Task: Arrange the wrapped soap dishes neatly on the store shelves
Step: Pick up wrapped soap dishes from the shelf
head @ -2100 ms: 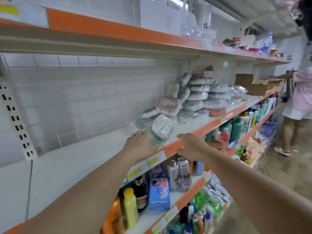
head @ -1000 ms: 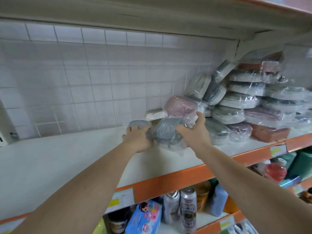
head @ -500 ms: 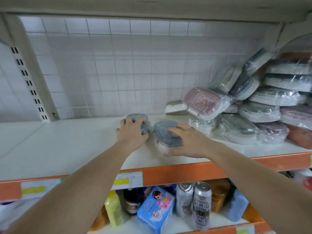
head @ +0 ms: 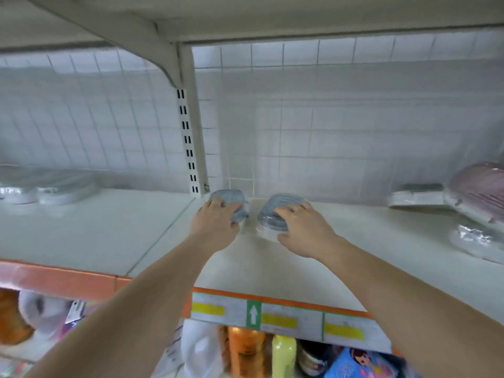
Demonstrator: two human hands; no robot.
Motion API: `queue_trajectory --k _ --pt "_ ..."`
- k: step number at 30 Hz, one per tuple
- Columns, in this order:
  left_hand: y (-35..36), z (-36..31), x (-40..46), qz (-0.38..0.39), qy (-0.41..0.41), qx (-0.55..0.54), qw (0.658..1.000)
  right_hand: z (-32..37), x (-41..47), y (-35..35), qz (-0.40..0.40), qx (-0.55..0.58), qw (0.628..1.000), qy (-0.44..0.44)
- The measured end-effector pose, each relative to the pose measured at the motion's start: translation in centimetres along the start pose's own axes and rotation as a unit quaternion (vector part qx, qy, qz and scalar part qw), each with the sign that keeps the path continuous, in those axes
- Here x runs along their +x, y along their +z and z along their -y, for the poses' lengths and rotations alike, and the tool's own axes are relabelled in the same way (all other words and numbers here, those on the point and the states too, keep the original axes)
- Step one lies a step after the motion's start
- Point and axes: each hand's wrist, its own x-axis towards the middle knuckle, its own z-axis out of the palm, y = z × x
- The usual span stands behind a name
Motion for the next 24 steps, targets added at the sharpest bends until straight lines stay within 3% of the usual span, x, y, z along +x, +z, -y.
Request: queue_trajectory --k 9,13,16,18,21,24 --pt "0.9 7.0 5.3 0.008 0.070 0.015 0.997 3.4 8.9 2.1 -0.008 0.030 0.999 0.006" --pt "0.9 7.2 6.7 0.008 0.053 0.032 0.998 3.0 9.6 2.0 -0.009 0.070 0.997 0.019" --pt "-0.6 6.1 7.3 0.042 0.017 0.053 0.998 3.2 9.0 1.7 0.011 0.088 0.996 0.021" --pt "-1.5 4.6 7.7 0.015 0.011 0.071 0.997 2.9 7.9 1.0 0.024 0.082 0.996 0.030" --pt "-2.0 1.0 8.3 -0.049 0.062 0.046 0.996 0.8 5.5 -1.0 0.021 0.065 0.994 0.079" --pt "-1.9 -4.5 8.1 -0.040 0.156 -0.007 0.987 -3.4 2.1 -3.3 0.012 0.016 0.987 0.157"
